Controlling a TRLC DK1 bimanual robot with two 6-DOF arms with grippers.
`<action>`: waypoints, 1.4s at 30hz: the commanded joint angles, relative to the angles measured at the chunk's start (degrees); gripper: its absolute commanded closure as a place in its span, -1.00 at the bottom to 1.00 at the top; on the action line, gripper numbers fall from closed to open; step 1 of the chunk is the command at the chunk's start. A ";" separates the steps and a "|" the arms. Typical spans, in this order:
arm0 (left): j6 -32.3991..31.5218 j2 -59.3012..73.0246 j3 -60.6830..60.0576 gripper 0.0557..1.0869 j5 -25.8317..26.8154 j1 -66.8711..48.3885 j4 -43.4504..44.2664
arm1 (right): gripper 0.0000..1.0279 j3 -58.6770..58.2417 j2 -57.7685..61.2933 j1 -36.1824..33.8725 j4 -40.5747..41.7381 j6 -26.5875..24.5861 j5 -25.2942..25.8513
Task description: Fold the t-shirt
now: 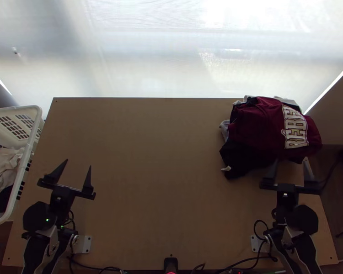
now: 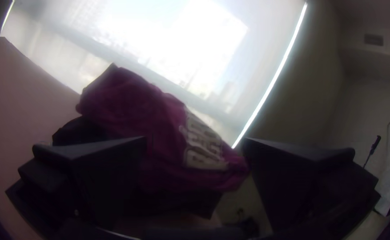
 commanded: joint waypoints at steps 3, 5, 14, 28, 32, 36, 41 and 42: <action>-4.68 -2.94 -7.48 -0.90 4.87 -2.21 -3.56 | -0.91 -3.61 -4.12 -1.62 -9.73 9.99 -7.63; -3.01 -2.85 -7.57 -0.90 5.48 -2.91 -5.59 | -0.91 -3.61 -4.12 -1.71 -11.14 9.55 -12.38; -2.48 -2.85 -7.57 -0.90 5.48 -2.03 -5.59 | -0.91 -3.52 -4.29 -3.11 -13.34 7.88 -21.43; -2.48 -2.85 -7.57 -0.90 5.48 -2.03 -5.59 | -0.91 -3.52 -4.29 -3.73 -13.34 7.88 -21.43; -2.48 -2.85 -7.57 -0.90 5.48 -2.03 -5.59 | -0.91 -3.52 -4.29 -3.73 -13.34 7.88 -21.43; -2.48 -2.85 -7.57 -0.90 5.48 -2.03 -5.59 | -0.91 -3.52 -4.29 -4.08 -13.34 7.88 -21.52; -2.48 -2.85 -7.57 -0.90 5.48 -2.03 -5.59 | -0.91 -3.52 -4.29 -3.99 -13.34 7.88 -21.52; -2.48 -2.85 -7.57 -0.90 5.48 -2.03 -5.59 | -0.91 -3.52 -4.29 -3.99 -13.34 7.88 -21.52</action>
